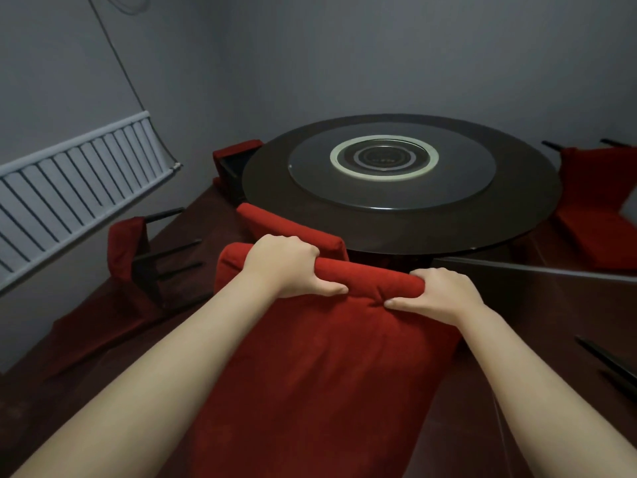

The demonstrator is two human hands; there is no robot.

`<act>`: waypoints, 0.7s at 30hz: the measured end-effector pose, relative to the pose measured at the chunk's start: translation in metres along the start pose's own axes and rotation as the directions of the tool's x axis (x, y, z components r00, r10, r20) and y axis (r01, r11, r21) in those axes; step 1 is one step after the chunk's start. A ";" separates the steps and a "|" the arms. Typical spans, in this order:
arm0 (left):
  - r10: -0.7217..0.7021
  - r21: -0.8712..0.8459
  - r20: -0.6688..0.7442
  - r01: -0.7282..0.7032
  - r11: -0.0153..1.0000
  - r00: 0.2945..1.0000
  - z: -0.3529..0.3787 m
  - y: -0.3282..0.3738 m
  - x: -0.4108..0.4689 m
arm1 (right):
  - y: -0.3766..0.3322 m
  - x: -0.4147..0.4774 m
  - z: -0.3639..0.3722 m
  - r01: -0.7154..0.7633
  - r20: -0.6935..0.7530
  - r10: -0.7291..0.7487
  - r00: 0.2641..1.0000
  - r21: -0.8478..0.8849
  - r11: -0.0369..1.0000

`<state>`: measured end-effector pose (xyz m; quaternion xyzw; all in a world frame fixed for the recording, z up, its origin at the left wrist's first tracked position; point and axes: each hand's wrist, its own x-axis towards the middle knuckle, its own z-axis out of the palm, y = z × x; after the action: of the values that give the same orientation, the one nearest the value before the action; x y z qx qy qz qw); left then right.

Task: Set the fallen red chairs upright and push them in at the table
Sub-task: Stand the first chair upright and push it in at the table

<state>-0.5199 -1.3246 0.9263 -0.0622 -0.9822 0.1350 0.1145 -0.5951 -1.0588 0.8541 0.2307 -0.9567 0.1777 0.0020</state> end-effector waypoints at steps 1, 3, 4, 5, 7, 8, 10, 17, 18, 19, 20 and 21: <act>-0.002 0.000 0.001 0.002 1.000 1.000 0.002 -0.004 0.000 | -0.004 0.001 0.001 0.002 0.004 -0.002 1.000 0.004 1.000; -0.014 0.001 0.002 0.014 1.000 1.000 0.003 -0.009 0.000 | -0.008 0.004 0.000 0.013 0.015 -0.013 1.000 0.003 1.000; -0.020 0.000 0.004 0.020 1.000 1.000 0.003 -0.010 -0.001 | -0.009 0.005 -0.001 0.018 0.027 -0.018 0.999 0.003 1.000; -0.023 0.003 0.007 0.023 1.000 1.000 0.003 -0.008 -0.001 | -0.008 0.005 -0.001 0.024 0.040 -0.024 0.999 0.002 1.000; -0.026 0.013 0.019 0.026 1.000 0.999 0.000 -0.003 0.001 | -0.004 0.004 -0.003 0.037 0.058 -0.037 0.998 0.006 0.999; -0.024 0.016 0.027 0.023 1.000 0.999 -0.001 0.000 0.003 | -0.001 0.003 -0.004 0.044 0.063 -0.044 0.997 0.009 0.999; -0.010 0.015 0.046 0.009 1.000 0.999 -0.005 0.008 0.009 | 0.007 0.001 -0.007 0.042 0.072 -0.043 0.997 0.015 0.999; 0.022 0.019 0.073 -0.023 1.000 0.997 -0.016 0.047 0.024 | 0.045 -0.012 -0.018 0.034 0.098 -0.038 0.994 0.045 0.998; 0.029 0.016 0.075 -0.030 0.999 0.997 -0.018 0.055 0.026 | 0.052 -0.016 -0.020 0.028 0.102 -0.034 0.994 0.051 0.998; 0.033 0.015 0.079 -0.034 0.999 0.996 -0.019 0.060 0.028 | 0.057 -0.018 -0.022 0.023 0.104 -0.029 0.994 0.059 0.998; 0.036 0.015 0.081 -0.037 0.999 0.996 -0.021 0.067 0.030 | 0.063 -0.022 -0.023 0.015 0.101 -0.022 0.995 0.065 0.998; 0.041 0.017 0.081 -0.042 0.999 0.996 -0.023 0.074 0.033 | 0.070 -0.026 -0.025 0.010 0.093 -0.016 0.996 0.069 0.998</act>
<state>-0.5390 -1.2429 0.9343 -0.0761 -0.9832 0.1489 0.0726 -0.6049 -0.9808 0.8519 0.2449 -0.9475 0.1995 -0.0493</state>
